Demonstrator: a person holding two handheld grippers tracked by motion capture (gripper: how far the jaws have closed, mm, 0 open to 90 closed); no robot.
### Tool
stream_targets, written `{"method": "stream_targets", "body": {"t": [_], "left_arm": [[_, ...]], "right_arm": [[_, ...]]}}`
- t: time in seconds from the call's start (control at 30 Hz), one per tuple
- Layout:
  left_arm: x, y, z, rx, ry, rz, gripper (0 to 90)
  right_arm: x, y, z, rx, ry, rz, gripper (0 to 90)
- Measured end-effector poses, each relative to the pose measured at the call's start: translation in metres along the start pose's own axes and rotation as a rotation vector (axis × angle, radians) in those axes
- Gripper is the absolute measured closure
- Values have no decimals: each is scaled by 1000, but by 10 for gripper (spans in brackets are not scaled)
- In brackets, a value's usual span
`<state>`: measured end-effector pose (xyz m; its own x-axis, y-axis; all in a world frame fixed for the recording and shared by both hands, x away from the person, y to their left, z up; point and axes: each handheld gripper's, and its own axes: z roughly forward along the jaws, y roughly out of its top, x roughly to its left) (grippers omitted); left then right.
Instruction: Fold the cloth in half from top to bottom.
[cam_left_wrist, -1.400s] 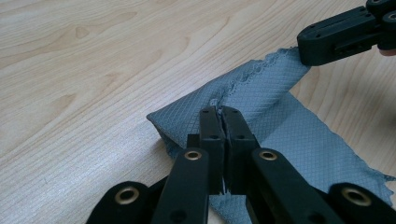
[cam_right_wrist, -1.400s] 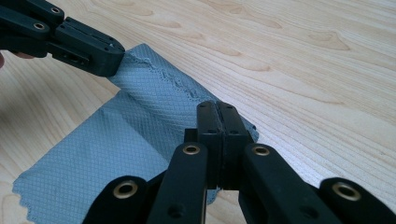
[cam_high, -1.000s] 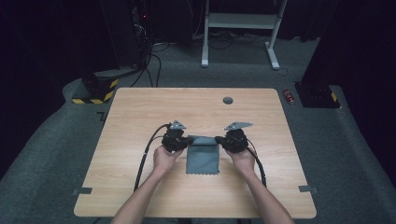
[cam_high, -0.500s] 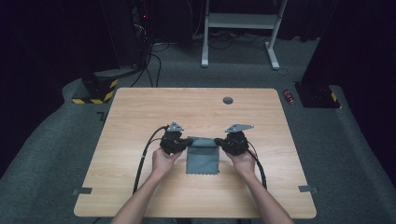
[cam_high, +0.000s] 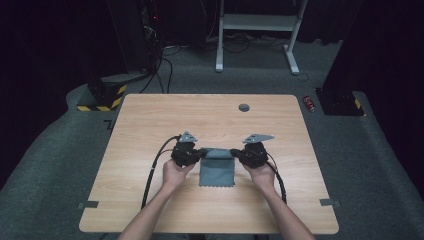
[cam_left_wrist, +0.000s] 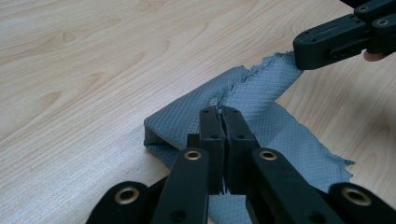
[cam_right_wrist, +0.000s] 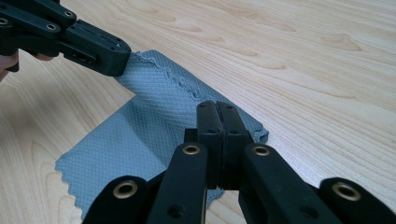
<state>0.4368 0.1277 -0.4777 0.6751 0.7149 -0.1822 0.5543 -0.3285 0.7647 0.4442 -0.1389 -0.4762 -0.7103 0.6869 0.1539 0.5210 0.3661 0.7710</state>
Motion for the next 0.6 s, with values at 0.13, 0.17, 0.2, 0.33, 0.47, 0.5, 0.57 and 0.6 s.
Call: {"method": "stream_targets", "body": {"t": [0.13,0.17,0.2,0.33,0.47,0.5,0.57,0.6], "left_arm": [[0,-3,-1,-4,-1,-7,882],[1,-4,-2,-3,-1,-8,882],[1,-5,-2,-3,-1,-8,881],[0,-6,-4,-3,0,-8,882],[-2,-8,-5,-7,8,6,882],[-3,-8,-5,-4,8,4,882],[-3,-10,-5,-4,8,7,882],[-3,-11,-6,-3,7,6,882]], "right_arm": [[1,-1,-1,-5,8,-9,897],[3,-1,-1,-6,11,-11,897],[4,-1,-1,-9,12,-13,897],[5,-1,-2,-14,15,-11,897],[7,-2,-3,-15,23,-14,897],[7,-3,-3,-14,25,-16,897],[7,-3,-4,-17,27,-18,897],[8,-3,-4,-18,29,-19,897]]}}
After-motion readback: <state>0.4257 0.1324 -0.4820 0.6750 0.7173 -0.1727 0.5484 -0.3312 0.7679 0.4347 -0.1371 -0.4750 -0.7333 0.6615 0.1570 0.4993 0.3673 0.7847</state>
